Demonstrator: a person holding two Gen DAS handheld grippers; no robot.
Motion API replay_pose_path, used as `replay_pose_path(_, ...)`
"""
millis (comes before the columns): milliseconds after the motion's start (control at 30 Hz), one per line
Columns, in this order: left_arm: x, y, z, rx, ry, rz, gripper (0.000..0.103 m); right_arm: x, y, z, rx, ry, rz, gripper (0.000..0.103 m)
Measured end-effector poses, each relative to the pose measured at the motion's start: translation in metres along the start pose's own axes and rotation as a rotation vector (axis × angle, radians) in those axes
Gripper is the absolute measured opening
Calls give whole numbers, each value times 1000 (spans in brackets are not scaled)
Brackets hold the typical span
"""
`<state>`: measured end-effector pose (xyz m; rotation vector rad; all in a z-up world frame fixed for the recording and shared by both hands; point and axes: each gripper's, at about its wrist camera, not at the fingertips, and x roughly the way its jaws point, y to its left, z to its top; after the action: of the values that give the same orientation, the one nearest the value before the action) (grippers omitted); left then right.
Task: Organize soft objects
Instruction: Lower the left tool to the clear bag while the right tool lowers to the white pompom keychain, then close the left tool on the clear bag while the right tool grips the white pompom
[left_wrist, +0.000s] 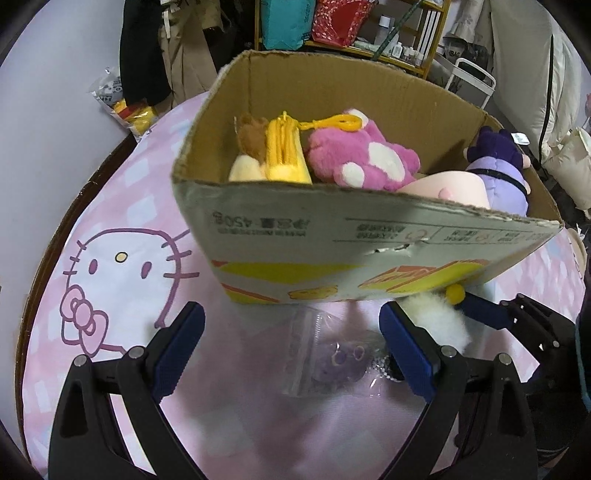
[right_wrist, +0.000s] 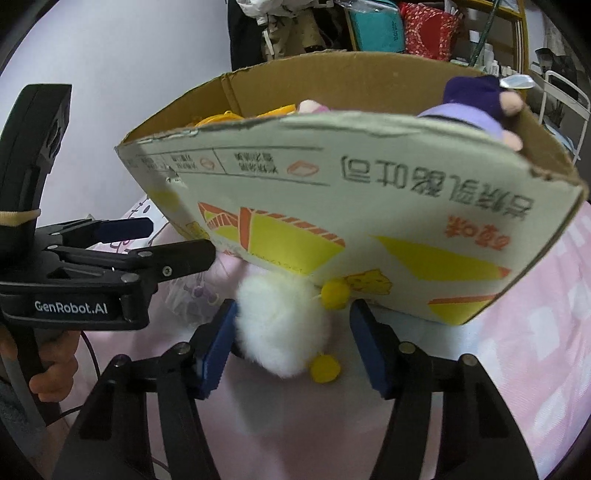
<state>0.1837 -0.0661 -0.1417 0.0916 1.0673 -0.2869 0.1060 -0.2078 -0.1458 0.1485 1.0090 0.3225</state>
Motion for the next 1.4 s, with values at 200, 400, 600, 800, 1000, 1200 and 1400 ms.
replay_pose_path(200, 6, -3, -2, 18, 22, -3, 94, 8, 3, -3, -12, 25, 48, 49)
replay_pose_path(400, 11, -8, -2, 33, 46, -5, 94, 7, 13, -5, -34, 40, 70, 35)
replay_pose_path(600, 14, -10, -2, 48, 63, -21, 94, 0, 10, -3, -29, 40, 16, 34)
replay_pose_path(800, 16, -14, -6, 90, 85, -48, 94, -10, 7, -7, -55, 48, -54, 34)
replay_pose_path(1000, 21, -24, -10, 154, 117, -49, 94, -12, 4, -12, -60, 51, -64, 34)
replay_pose_path(1200, 28, -33, -16, 213, 145, -24, 94, -15, -6, -10, -47, 51, -61, 34)
replay_pose_path(1400, 29, -43, -21, 241, 152, -20, 94, -24, -20, -11, -18, 52, -41, 34)
